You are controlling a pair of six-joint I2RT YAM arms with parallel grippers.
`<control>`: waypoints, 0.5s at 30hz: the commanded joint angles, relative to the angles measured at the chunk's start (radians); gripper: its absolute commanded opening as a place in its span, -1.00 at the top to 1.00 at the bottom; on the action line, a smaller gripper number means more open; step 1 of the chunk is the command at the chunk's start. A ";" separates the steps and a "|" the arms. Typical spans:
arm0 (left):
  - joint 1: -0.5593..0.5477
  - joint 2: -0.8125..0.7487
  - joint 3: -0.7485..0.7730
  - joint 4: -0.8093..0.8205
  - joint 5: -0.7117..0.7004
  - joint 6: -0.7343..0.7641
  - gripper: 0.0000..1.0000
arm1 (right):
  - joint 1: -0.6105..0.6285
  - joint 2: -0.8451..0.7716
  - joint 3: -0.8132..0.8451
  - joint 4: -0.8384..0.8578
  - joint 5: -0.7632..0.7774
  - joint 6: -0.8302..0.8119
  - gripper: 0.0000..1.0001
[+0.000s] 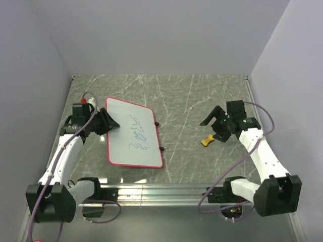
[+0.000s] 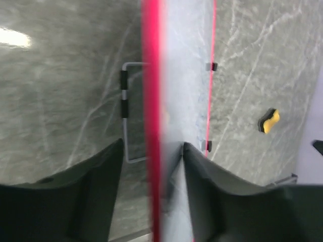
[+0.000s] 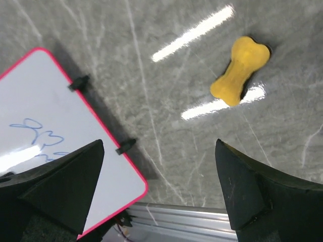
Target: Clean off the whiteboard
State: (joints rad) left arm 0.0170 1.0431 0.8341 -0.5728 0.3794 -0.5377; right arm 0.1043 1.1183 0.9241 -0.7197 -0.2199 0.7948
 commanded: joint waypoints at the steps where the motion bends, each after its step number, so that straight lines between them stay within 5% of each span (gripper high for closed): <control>1: -0.044 0.029 0.007 0.042 0.062 0.061 0.15 | 0.003 0.069 -0.036 -0.026 -0.022 -0.002 -0.93; 4: -0.051 0.041 0.005 0.024 0.052 0.077 0.58 | 0.005 0.175 -0.025 -0.086 0.054 0.004 -0.91; 15: -0.071 0.090 0.019 0.017 0.019 0.087 0.99 | 0.005 0.379 -0.050 0.028 0.109 0.064 -0.82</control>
State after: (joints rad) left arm -0.0326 1.0992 0.8574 -0.5064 0.4847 -0.5617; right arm 0.1051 1.4399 0.8452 -0.7376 -0.1432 0.8402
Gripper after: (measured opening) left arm 0.204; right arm 0.916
